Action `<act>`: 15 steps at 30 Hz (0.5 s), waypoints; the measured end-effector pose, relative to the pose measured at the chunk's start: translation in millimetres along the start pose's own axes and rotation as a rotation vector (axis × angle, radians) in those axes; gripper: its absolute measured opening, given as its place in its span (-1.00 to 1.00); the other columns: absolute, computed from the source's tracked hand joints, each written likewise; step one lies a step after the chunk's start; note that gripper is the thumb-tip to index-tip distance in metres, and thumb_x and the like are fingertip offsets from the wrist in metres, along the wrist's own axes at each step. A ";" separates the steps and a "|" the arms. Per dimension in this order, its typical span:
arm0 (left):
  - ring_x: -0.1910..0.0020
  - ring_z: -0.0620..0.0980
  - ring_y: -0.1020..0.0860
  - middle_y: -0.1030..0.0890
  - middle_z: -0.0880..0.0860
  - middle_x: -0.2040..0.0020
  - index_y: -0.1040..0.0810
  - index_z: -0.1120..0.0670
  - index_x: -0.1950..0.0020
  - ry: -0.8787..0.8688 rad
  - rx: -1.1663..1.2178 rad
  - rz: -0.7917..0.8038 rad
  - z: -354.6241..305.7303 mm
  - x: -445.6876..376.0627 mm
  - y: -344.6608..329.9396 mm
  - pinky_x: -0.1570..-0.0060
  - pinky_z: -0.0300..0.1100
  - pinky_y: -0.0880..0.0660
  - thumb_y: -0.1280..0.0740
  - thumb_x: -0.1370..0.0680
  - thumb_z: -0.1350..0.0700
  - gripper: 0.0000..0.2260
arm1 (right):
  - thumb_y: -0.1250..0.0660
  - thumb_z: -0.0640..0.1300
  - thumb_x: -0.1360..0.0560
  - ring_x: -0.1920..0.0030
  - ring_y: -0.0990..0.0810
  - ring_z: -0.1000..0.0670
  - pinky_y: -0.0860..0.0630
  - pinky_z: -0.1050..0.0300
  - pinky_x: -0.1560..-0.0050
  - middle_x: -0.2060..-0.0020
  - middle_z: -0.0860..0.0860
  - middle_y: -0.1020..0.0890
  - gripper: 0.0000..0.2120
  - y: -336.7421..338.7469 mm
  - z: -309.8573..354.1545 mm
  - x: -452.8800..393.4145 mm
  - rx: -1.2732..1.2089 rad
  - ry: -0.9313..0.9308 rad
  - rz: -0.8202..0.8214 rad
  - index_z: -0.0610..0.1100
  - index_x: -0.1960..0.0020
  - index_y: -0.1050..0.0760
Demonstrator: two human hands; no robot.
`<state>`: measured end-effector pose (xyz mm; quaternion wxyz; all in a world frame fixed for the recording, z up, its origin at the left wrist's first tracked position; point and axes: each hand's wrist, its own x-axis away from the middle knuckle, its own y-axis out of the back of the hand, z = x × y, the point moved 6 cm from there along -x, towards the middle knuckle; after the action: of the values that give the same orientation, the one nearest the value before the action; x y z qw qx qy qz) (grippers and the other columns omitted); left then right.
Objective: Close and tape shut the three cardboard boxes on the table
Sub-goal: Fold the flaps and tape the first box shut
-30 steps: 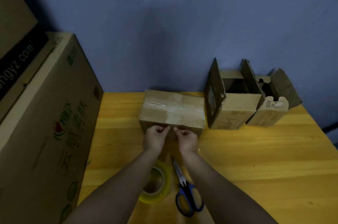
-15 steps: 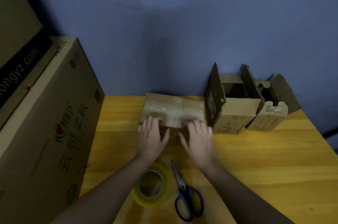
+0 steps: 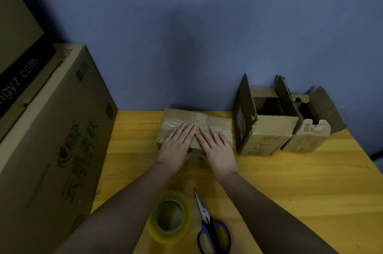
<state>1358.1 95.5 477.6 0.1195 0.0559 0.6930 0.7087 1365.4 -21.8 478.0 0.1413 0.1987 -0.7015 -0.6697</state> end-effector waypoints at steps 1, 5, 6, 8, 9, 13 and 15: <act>-0.55 0.00 0.13 0.13 0.01 -0.58 0.18 0.08 -0.56 0.005 -0.017 0.028 0.3 -0.4 -0.9 -0.45 -0.13 0.25 -0.18 -0.61 0.07 -0.34 | -0.51 -0.05 -0.36 -0.50 -0.23 -0.12 -0.04 -0.05 -0.44 -0.51 -0.04 -0.22 -0.08 -0.6 0.5 0.8 0.008 0.001 0.025 -0.07 -0.52 -0.02; -0.53 -0.01 0.25 0.26 0.00 -0.56 0.33 0.06 -0.53 -0.043 -0.033 0.082 2.1 1.7 3.6 -0.48 -0.11 0.25 -0.05 -0.62 0.24 -0.36 | -0.12 -0.14 -0.61 -0.54 0.25 -0.11 0.32 -0.03 -0.45 -0.46 -0.03 0.36 -0.24 4.0 8.6 8.2 0.049 0.039 0.089 -0.10 -0.49 0.42; -0.52 -0.02 0.28 0.29 -0.01 -0.55 0.36 0.02 -0.51 -0.063 -0.027 0.110 6.0 3.8 2.6 -0.51 -0.09 0.23 -0.05 -0.60 0.26 -0.34 | -0.12 -0.09 -0.61 -0.55 0.24 -0.12 0.30 -0.03 -0.46 -0.46 -0.03 0.36 -0.25 10.4 13.1 11.5 0.020 0.021 0.098 -0.11 -0.51 0.40; -0.48 -0.05 0.34 0.34 -0.05 -0.52 0.38 -0.13 -0.46 -0.030 0.001 0.136 18.9 7.7 6.1 -0.51 0.00 0.18 -0.08 -0.59 0.24 -0.30 | -0.16 0.08 -0.58 -0.55 0.21 -0.15 0.22 -0.07 -0.50 -0.53 -0.06 0.27 -0.21 20.5 25.5 20.4 -0.042 -0.004 0.160 -0.11 -0.56 0.29; -0.47 -0.04 0.33 0.35 -0.06 -0.50 0.35 -0.21 -0.46 0.009 0.008 0.134 25.3 10.0 9.0 -0.51 0.04 0.18 -0.11 -0.59 0.20 -0.29 | -0.17 0.15 -0.56 -0.55 0.20 -0.17 0.18 -0.09 -0.51 -0.55 -0.10 0.21 -0.19 24.5 33.2 25.3 -0.051 0.000 0.195 -0.12 -0.57 0.23; -0.55 0.09 0.02 0.04 0.03 -0.58 0.03 -0.30 -0.51 0.058 -0.039 0.011 26.4 16.2 26.4 -0.47 0.11 0.08 -0.21 -0.57 0.14 -0.35 | -0.15 0.26 -0.52 -0.50 -0.14 -0.22 -0.16 -0.17 -0.43 -0.53 -0.18 -0.13 -0.27 33.6 54.7 41.7 -0.061 -0.007 0.192 -0.12 -0.55 -0.13; -0.53 0.03 -0.05 -0.10 -0.01 -0.56 -0.14 -0.22 -0.51 0.149 0.121 0.018 31.5 12.9 30.4 -0.47 0.01 0.07 -0.15 -0.59 0.16 -0.46 | -0.12 0.27 -0.48 -0.25 -0.48 -0.14 -0.44 -0.09 -0.17 -0.30 -0.10 -0.51 -0.41 41.1 50.2 39.8 -0.095 -0.031 0.097 -0.07 -0.33 -0.48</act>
<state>1350.6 128.9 507.8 0.0579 0.0164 0.7409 0.6690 1303.3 4.9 513.1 0.1720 0.1472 -0.6797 -0.6977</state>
